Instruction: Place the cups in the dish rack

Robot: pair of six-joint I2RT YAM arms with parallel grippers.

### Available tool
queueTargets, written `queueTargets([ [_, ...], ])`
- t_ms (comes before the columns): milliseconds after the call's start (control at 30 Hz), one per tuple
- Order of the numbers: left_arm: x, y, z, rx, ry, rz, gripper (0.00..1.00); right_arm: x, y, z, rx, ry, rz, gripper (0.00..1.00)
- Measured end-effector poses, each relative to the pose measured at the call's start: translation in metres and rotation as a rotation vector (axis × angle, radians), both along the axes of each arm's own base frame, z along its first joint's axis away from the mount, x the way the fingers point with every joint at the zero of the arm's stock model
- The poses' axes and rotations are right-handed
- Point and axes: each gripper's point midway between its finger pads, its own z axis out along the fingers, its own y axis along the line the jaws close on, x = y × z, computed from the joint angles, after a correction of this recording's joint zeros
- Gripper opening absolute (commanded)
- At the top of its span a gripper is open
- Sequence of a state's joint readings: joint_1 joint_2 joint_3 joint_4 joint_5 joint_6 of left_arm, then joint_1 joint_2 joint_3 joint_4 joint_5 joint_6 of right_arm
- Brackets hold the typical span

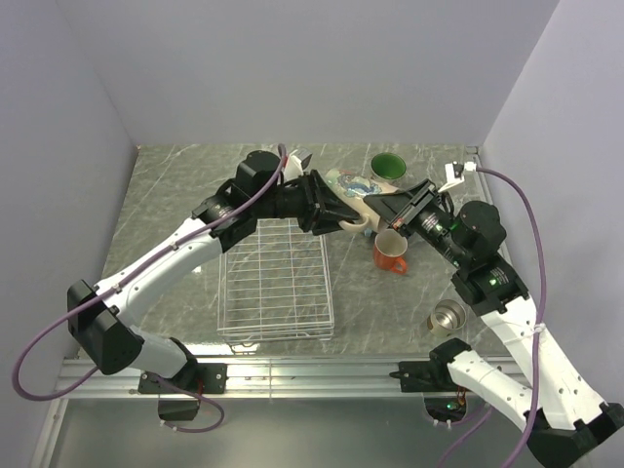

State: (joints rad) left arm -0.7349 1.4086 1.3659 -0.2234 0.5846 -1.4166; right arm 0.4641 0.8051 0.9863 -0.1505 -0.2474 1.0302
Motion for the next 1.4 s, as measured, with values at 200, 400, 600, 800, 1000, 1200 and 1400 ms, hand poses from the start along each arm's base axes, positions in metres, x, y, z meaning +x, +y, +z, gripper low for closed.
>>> queueTargets([
  [200,0.001,0.001,0.001,0.052,-0.013,0.007,0.0,-0.002,-0.003,-0.001,0.024,-0.019,-0.009,0.0],
  [400,-0.002,0.009,0.008,0.163,-0.1,0.026,0.0,-0.01,-0.002,0.005,0.054,-0.045,0.01,0.3],
  [600,0.023,0.04,-0.018,0.358,-0.19,0.168,0.0,-0.017,-0.001,-0.005,0.054,-0.02,0.03,0.56],
  [800,0.028,0.081,-0.054,0.557,-0.221,0.263,0.0,-0.016,-0.001,-0.015,0.043,0.004,0.031,0.56],
  [1000,0.015,0.117,-0.092,0.739,-0.207,0.274,0.0,-0.016,-0.001,-0.014,0.042,-0.007,0.032,0.55],
  [1200,0.023,0.14,-0.101,0.827,-0.262,0.343,0.0,-0.017,-0.001,-0.02,0.026,-0.002,0.031,0.54],
  [1400,0.021,0.157,-0.125,0.903,-0.275,0.366,0.0,-0.019,-0.002,-0.034,-0.002,0.034,0.03,0.49],
])
